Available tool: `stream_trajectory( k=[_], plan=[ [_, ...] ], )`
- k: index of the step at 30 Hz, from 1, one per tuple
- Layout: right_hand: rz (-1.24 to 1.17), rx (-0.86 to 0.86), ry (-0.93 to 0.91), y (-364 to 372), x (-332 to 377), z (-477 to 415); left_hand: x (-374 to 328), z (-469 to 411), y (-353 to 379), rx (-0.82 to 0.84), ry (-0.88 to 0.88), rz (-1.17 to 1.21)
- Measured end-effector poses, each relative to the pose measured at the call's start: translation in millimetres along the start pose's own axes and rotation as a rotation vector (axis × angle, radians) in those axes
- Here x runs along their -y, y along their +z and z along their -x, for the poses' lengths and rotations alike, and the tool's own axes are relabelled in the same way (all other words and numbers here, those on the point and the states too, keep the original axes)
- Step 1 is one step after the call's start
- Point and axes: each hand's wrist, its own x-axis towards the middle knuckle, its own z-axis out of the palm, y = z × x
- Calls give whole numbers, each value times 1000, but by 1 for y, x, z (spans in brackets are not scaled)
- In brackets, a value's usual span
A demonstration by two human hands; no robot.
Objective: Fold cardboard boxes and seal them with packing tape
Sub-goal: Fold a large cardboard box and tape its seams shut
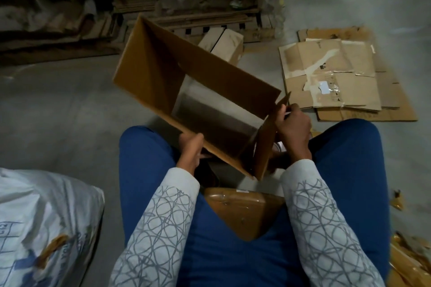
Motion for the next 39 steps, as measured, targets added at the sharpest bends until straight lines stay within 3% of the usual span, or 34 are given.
stream_trajectory(
  k=[3,6,9,14,16,22,27,31,36,39],
  plan=[
    [-207,203,205,-9,-6,-3,7,5,-5,74,-105,126],
    [-410,464,320,-13,1,3,2,6,-14,70,-92,139],
    [-404,461,286,-14,12,8,-5,5,-24,34,-38,109],
    [-601,540,480,8,12,39,-31,-5,-32,-285,374,-310],
    [-721,592,595,14,7,55,-40,-6,-34,-363,482,-359],
    [-1016,426,709,-6,13,81,-43,-12,-40,-405,399,-277],
    [-1082,414,699,-15,21,102,-29,9,-45,-222,271,-203],
    [-1166,371,709,-22,20,114,-4,44,-40,-54,147,-334],
    [-1132,303,646,-22,26,127,-4,54,-33,-332,516,-499],
    [-1149,255,649,-20,27,132,-14,52,-26,-371,611,-467]
  ],
)
